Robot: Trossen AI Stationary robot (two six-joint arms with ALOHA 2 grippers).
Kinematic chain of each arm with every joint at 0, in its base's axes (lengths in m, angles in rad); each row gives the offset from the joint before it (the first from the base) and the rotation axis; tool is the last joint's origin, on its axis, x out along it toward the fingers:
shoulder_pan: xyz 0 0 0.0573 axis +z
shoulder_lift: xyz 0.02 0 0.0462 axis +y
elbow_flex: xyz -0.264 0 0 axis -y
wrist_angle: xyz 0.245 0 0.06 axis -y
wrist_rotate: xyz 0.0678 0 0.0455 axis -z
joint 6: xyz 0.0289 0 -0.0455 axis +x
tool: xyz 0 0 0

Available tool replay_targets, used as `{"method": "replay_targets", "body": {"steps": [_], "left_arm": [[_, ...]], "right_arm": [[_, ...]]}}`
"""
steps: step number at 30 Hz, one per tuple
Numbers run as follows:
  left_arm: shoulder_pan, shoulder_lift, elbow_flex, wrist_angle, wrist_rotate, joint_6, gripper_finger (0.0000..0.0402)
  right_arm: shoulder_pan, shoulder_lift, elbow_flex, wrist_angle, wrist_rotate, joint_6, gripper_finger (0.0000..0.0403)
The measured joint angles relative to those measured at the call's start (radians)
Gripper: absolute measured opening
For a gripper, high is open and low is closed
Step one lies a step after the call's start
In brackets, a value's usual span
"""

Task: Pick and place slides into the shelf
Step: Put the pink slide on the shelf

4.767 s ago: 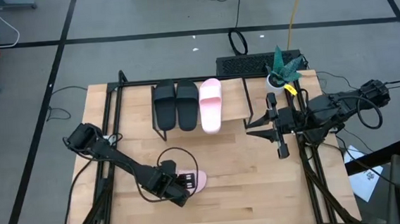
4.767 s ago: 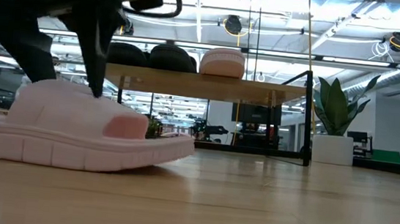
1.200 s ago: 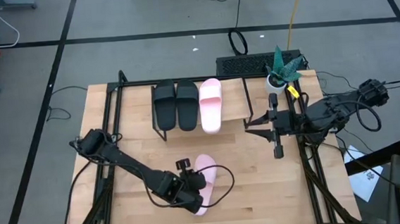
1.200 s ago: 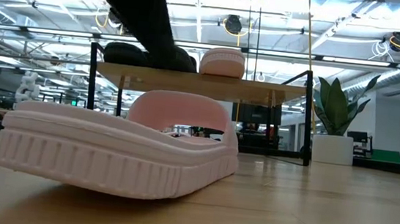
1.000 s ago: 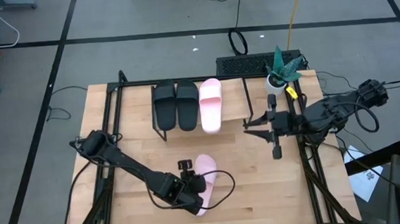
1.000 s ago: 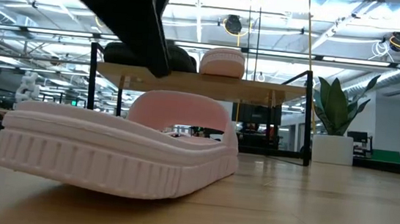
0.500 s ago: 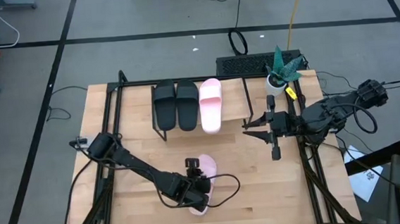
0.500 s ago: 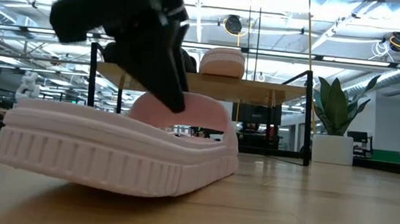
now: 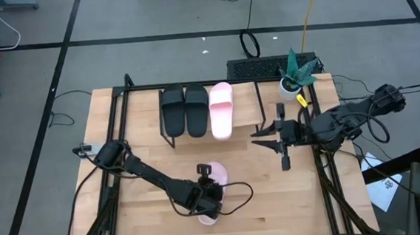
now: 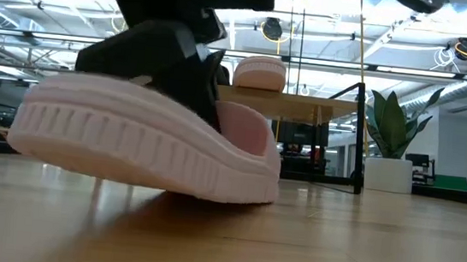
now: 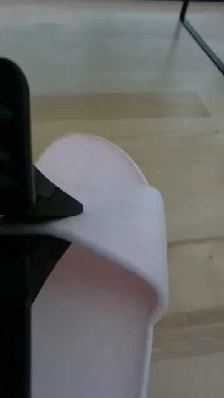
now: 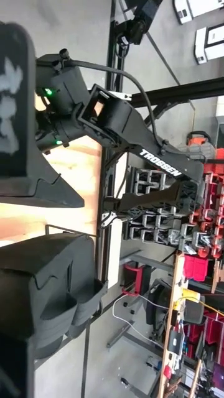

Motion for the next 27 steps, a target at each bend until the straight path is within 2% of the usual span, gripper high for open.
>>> {"method": "replay_targets", "body": {"steps": [3, 7, 11, 17, 19, 22, 27], "left_arm": [[0.001, -0.006, 0.038, -0.047, -0.010, -0.019, 0.0004], [0.000, -0.013, 0.167, -0.193, -0.054, -0.032, 0.0003], [0.006, -0.013, 0.326, -0.300, -0.182, -0.017, 0.0002], [0.064, -0.016, 0.553, -0.306, -0.370, 0.098, 0.0001], [0.100, -0.014, 0.609, -0.284, -0.424, 0.154, 0.0001], [0.167, -0.016, 0.662, -0.163, -0.469, 0.259, 0.0001], [0.302, -0.014, 0.669, 0.061, -0.517, 0.487, 0.0000]], "right_arm": [[0.000, 0.009, 0.000, 0.003, 0.000, 0.004, 0.0068], [0.000, 0.011, 0.000, 0.008, 0.010, 0.017, 0.0068], [0.002, 0.006, 0.000, 0.081, 0.049, 0.012, 0.0068], [0.015, -0.039, -0.001, 0.249, 0.049, -0.068, 0.0068], [0.030, -0.067, -0.001, 0.312, 0.049, -0.099, 0.0068], [0.060, -0.118, -0.001, 0.391, 0.048, -0.161, 0.0068], [0.102, -0.188, 0.000, 0.459, 0.049, -0.245, 0.0068]]}}
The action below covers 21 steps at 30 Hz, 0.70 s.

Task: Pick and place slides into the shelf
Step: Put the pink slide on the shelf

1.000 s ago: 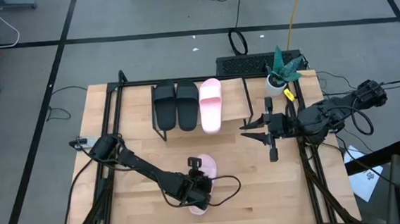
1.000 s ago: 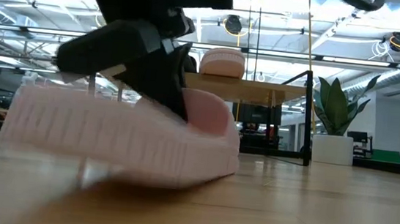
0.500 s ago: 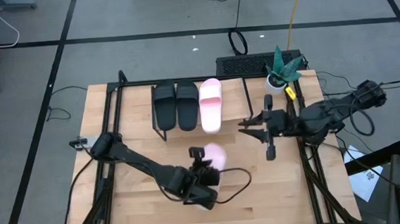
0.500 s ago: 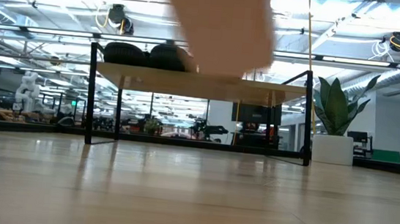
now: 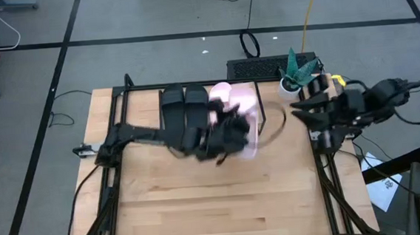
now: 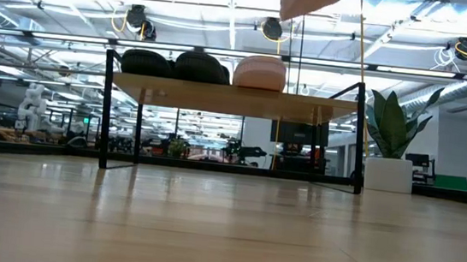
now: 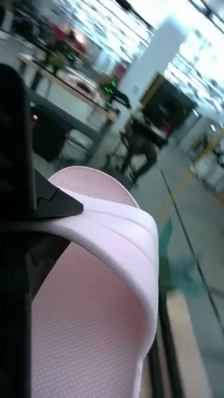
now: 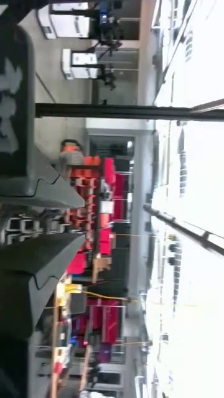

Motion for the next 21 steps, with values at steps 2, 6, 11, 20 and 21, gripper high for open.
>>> {"method": "replay_targets", "body": {"steps": [2, 6, 11, 20, 21], "left_arm": [[0.057, 0.006, 0.000, 0.061, 0.013, 0.028, 0.0000], [0.151, 0.036, 0.001, 0.107, 0.089, 0.031, 0.0000], [0.209, 0.108, 0.000, 0.173, 0.167, 0.077, 0.0000], [0.269, 0.143, -0.001, 0.189, 0.231, 0.027, 0.0000], [0.274, 0.143, -0.001, 0.182, 0.231, 0.025, 0.0000]], "right_arm": [[0.009, -0.018, 0.000, 0.003, 0.000, -0.012, 0.0068], [0.011, -0.032, 0.000, 0.002, 0.001, -0.051, 0.0068], [0.011, -0.036, 0.000, -0.006, 0.016, -0.137, 0.0068], [0.011, -0.041, 0.000, 0.001, 0.132, -0.238, 0.0068], [0.011, -0.041, 0.000, 0.002, 0.132, -0.245, 0.0068]]}}
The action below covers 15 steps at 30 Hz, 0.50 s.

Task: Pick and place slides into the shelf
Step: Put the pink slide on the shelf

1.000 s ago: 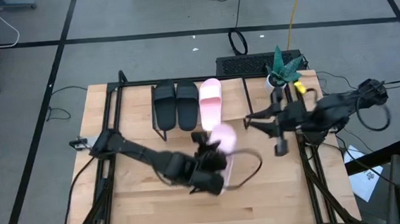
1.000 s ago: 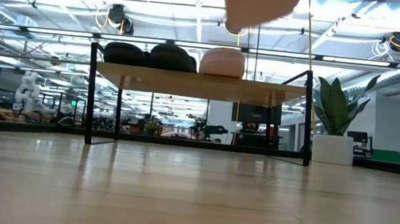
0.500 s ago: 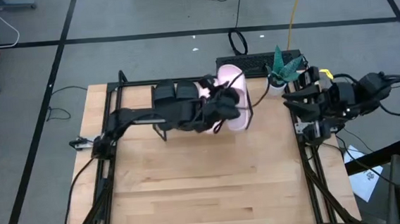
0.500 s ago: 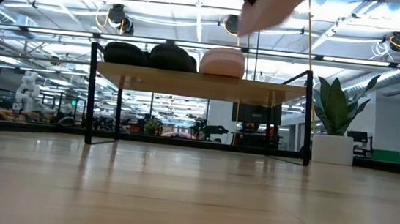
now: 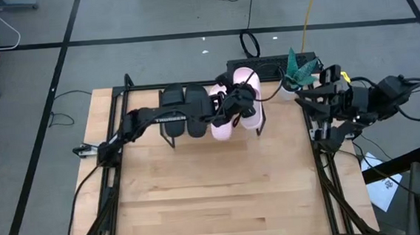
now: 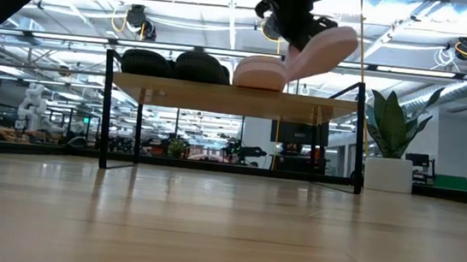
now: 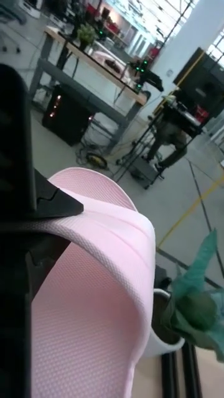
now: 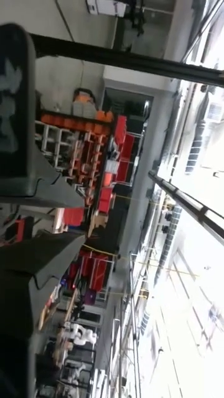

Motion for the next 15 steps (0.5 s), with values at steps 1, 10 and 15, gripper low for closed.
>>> {"method": "replay_targets", "body": {"steps": [1, 10, 15], "left_arm": [[0.004, 0.000, 0.000, -0.002, 0.006, -0.003, 0.0000], [0.014, 0.015, 0.000, -0.086, 0.058, -0.086, 0.0000], [0.019, 0.015, 0.000, -0.139, 0.059, -0.135, 0.0000]], "right_arm": [[0.000, -0.001, 0.000, 0.001, 0.001, -0.004, 0.0068], [0.000, 0.000, 0.000, 0.000, 0.001, -0.018, 0.0068], [0.000, -0.001, 0.000, 0.000, 0.001, -0.018, 0.0068]]}}
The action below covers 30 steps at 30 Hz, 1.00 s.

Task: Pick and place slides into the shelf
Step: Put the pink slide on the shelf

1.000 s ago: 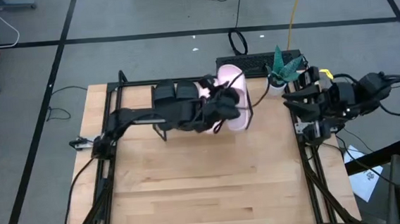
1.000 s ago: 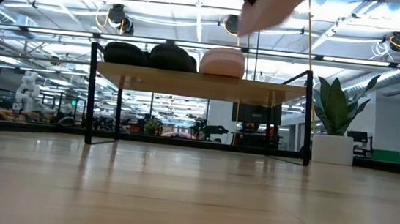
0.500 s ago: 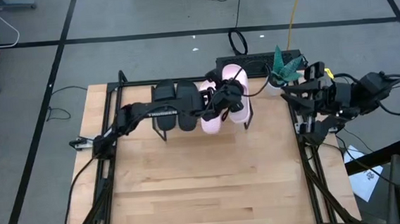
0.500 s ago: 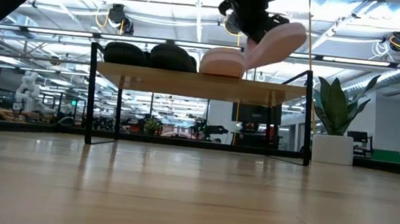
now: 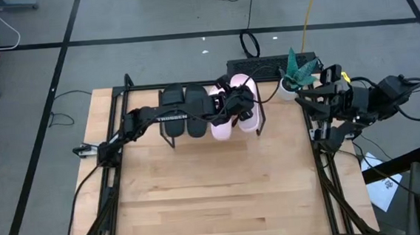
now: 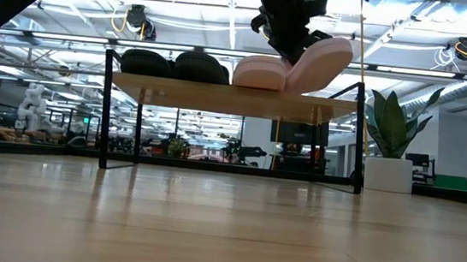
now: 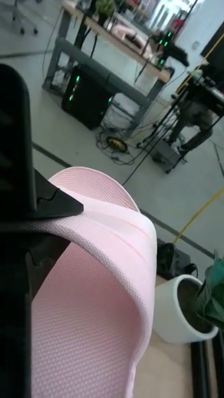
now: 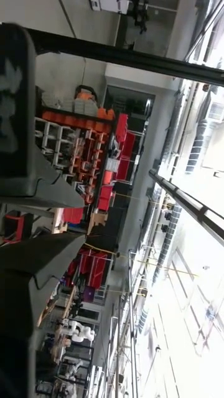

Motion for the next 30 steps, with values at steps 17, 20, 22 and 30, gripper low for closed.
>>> {"method": "replay_targets", "body": {"steps": [17, 20, 22, 30], "left_arm": [[-0.004, 0.041, 0.001, -0.050, 0.011, -0.039, 0.0000], [-0.002, 0.043, 0.001, -0.061, -0.014, -0.017, 0.0000], [0.000, 0.043, 0.001, -0.068, -0.017, -0.008, 0.0000], [0.000, 0.043, 0.001, -0.076, -0.058, 0.049, 0.0000]], "right_arm": [[0.000, 0.000, 0.001, -0.017, 0.000, 0.009, 0.0068], [0.000, 0.000, 0.001, -0.021, 0.000, 0.009, 0.0068], [0.000, 0.000, 0.001, -0.023, 0.000, 0.009, 0.0068], [0.000, 0.000, 0.001, -0.032, 0.000, 0.002, 0.0068]]}}
